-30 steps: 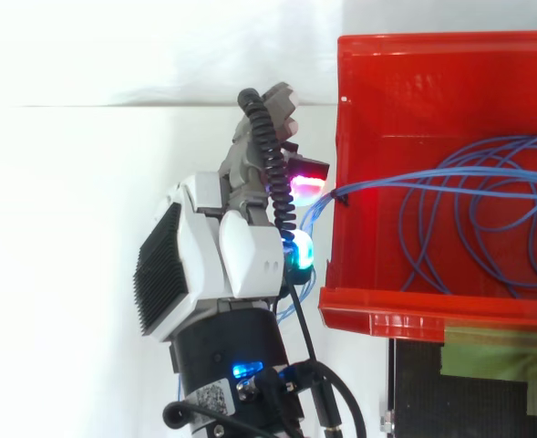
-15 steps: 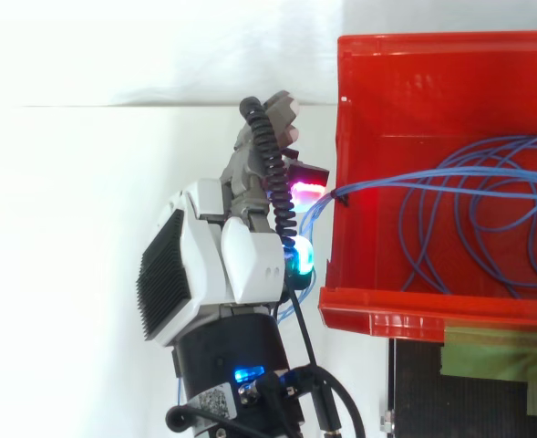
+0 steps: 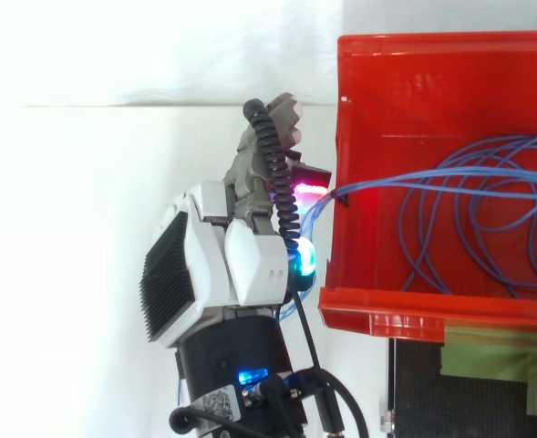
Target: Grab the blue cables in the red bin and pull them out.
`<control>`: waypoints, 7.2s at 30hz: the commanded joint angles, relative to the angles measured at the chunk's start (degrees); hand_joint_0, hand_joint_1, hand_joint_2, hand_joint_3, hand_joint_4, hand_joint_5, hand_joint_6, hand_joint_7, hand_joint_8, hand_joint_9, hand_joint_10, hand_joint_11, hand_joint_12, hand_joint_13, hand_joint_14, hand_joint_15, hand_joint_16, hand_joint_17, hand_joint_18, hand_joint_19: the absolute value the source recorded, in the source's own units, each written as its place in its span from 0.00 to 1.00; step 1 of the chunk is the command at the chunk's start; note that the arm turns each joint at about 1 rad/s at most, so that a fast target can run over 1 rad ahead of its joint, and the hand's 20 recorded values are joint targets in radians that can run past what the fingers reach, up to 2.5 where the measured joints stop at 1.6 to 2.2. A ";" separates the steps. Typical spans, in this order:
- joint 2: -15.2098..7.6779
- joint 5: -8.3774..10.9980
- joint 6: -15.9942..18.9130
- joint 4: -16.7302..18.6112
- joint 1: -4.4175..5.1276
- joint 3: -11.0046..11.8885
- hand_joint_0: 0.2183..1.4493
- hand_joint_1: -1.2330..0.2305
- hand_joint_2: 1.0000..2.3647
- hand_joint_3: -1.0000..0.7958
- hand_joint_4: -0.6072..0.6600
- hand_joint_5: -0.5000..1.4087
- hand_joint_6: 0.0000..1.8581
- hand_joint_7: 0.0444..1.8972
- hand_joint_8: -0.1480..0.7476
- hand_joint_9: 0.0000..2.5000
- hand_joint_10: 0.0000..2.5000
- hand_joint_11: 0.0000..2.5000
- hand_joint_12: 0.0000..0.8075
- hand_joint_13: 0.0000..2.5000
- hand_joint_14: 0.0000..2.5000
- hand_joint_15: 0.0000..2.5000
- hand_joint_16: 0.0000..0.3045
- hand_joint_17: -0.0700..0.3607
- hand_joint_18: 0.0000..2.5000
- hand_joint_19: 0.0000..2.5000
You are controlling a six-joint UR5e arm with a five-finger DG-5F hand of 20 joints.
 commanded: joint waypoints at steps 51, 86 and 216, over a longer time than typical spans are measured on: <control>0.01 -0.01 0.01 0.00 0.07 0.00 0.50 0.21 0.00 0.00 0.49 0.88 0.00 0.49 0.39 0.33 0.01 0.20 0.41 0.23 0.01 0.14 0.14 0.39 0.18 0.20; 0.01 0.08 0.09 -1.32 -0.01 1.05 0.47 0.20 0.00 0.00 0.54 0.78 0.01 0.27 0.39 0.32 0.01 0.19 0.42 0.23 0.01 0.15 0.15 0.40 0.18 0.21; 0.09 7.02 97.65 -23.02 5.70 5.45 0.53 0.29 0.00 0.00 0.52 0.83 0.31 0.42 0.40 0.39 0.01 0.27 0.40 0.27 0.01 0.17 0.13 0.38 0.22 0.22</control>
